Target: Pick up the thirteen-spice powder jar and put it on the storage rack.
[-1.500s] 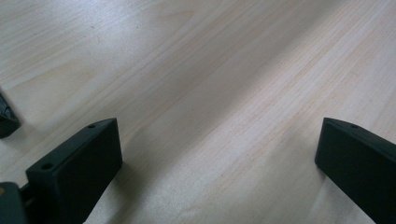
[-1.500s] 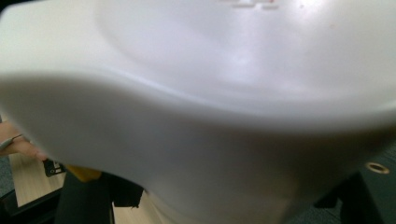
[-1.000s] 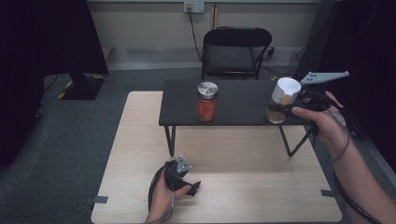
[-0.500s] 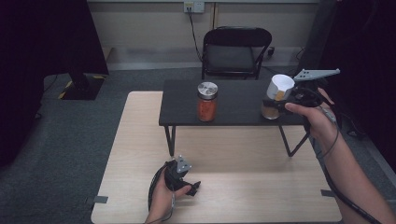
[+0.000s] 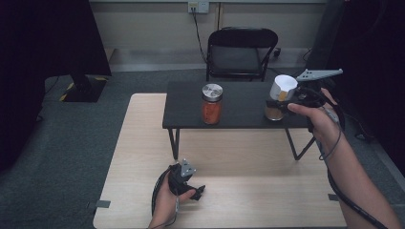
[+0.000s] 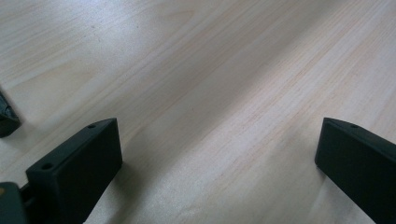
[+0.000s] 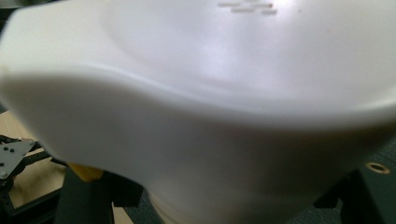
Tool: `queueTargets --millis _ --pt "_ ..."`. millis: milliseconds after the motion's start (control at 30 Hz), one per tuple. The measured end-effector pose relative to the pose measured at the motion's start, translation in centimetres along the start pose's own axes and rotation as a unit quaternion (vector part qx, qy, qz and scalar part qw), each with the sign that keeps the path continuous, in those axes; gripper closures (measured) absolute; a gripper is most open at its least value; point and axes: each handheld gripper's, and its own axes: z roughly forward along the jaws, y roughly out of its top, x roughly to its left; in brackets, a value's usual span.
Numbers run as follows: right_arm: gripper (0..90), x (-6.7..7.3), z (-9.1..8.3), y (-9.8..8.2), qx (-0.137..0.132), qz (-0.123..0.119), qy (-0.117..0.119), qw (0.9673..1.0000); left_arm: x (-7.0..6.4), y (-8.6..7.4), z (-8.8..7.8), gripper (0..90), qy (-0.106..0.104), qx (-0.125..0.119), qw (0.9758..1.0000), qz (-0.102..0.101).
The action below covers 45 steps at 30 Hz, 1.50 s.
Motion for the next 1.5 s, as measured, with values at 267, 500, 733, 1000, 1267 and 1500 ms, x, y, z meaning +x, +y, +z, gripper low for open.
queueTargets --millis 267,500,733,1000,1267,1500 --pt "30.2 0.2 0.1 -0.1 -0.001 -0.011 0.001 0.9999 0.0 0.0 0.0 0.0 0.0 0.0 1.0 0.0" --pt "29.3 0.2 0.2 -0.1 0.001 -0.012 0.0 0.9999 0.0 0.0 0.0 0.0 0.0 0.0 1.0 0.0" --pt "24.2 0.2 0.4 -0.3 0.006 -0.006 -0.004 1.0 0.0 0.0 0.0 0.0 0.0 0.0 1.0 0.0" --pt "14.9 -0.2 0.0 -0.7 0.008 0.009 -0.005 0.9999 0.0 0.0 0.0 0.0 0.0 0.0 1.0 0.0" --pt "9.7 -0.1 -0.8 -1.3 0.01 0.01 -0.008 0.9999 0.0 0.0 0.0 0.0 0.0 0.0 1.0 0.0" --pt "3.5 0.2 -1.1 -1.5 0.01 0.014 -0.012 0.9998 0.0 0.0 0.0 0.0 0.0 0.0 1.0 0.0"
